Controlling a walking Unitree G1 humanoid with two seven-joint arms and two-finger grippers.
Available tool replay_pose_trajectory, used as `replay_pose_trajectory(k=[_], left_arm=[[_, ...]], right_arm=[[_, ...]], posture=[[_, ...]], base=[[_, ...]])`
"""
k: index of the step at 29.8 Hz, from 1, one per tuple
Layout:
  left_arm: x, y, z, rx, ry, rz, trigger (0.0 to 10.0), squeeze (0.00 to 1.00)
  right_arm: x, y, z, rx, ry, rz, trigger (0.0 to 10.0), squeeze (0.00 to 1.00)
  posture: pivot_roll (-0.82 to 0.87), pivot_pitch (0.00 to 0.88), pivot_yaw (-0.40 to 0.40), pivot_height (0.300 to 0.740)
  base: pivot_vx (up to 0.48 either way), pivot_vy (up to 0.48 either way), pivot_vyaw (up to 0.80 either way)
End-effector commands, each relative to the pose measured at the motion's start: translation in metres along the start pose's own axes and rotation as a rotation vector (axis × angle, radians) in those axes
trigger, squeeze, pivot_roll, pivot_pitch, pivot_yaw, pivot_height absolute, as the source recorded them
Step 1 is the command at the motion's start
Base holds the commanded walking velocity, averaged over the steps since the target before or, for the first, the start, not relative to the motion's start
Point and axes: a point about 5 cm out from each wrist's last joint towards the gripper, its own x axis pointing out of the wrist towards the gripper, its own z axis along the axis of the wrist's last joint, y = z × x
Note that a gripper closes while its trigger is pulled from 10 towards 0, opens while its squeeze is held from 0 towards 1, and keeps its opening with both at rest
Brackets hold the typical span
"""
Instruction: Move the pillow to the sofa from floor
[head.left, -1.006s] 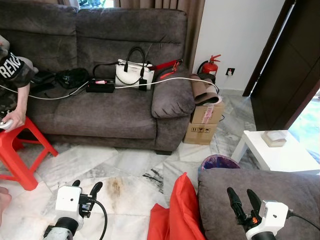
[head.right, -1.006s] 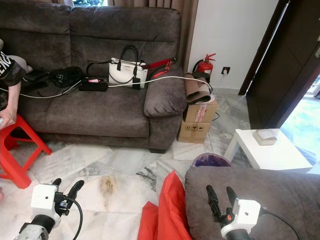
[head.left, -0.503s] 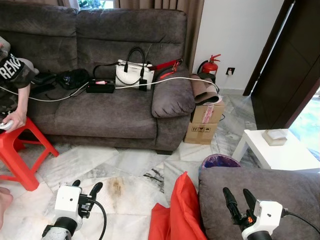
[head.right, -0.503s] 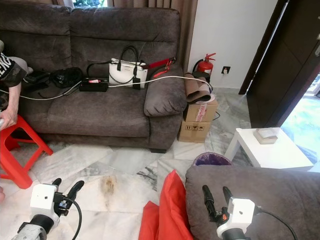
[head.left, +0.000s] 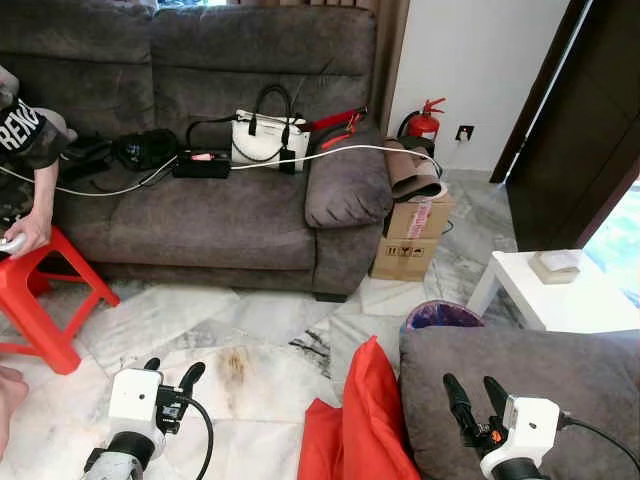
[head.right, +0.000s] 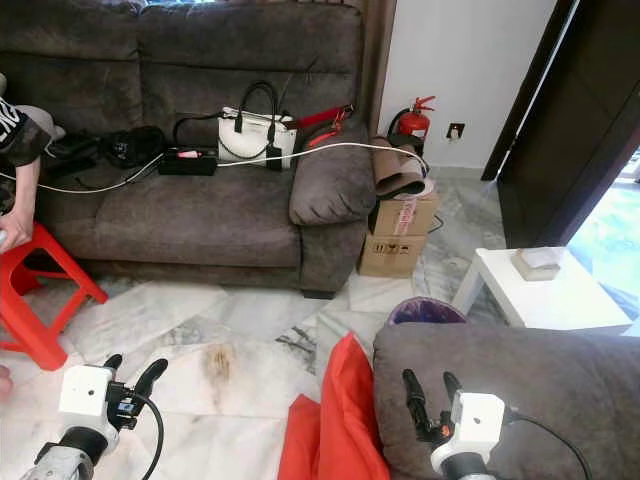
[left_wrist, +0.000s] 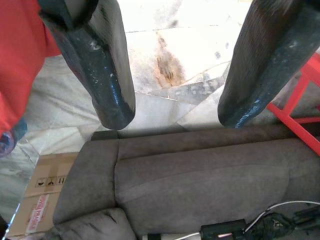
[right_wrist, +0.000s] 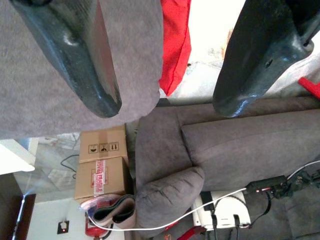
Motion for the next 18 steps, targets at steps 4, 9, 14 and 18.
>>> replay_pose_trajectory(k=[4, 9, 14, 18], left_arm=[[-0.0010, 0.0006, 0.0010, -0.006, 0.002, 0.000, 10.0, 0.00], [-0.0010, 0.0004, 0.0012, -0.006, 0.002, 0.002, 10.0, 0.00], [-0.0011, -0.0008, 0.0008, -0.006, 0.004, -0.001, 10.0, 0.00], [-0.0009, -0.0011, 0.0009, -0.007, 0.004, -0.001, 10.0, 0.00]], right_arm=[[-0.0002, -0.0003, 0.0004, 0.000, -0.003, -0.004, 10.0, 0.00], [0.0006, 0.0016, -0.0009, 0.003, 0.003, 0.006, 10.0, 0.00], [0.0018, 0.0013, -0.0003, 0.001, 0.003, 0.008, 10.0, 0.00], [0.0021, 0.0011, -0.0002, 0.000, 0.004, 0.009, 10.0, 0.00]], posture=[[0.10, 0.091, -0.012, 0.650], [0.11, 0.092, -0.014, 0.650], [0.11, 0.092, -0.015, 0.650], [0.11, 0.091, -0.017, 0.650]], base=[[0.000, 0.000, 0.00], [0.000, 0.000, 0.00], [0.000, 0.000, 0.00], [0.000, 0.000, 0.00]])
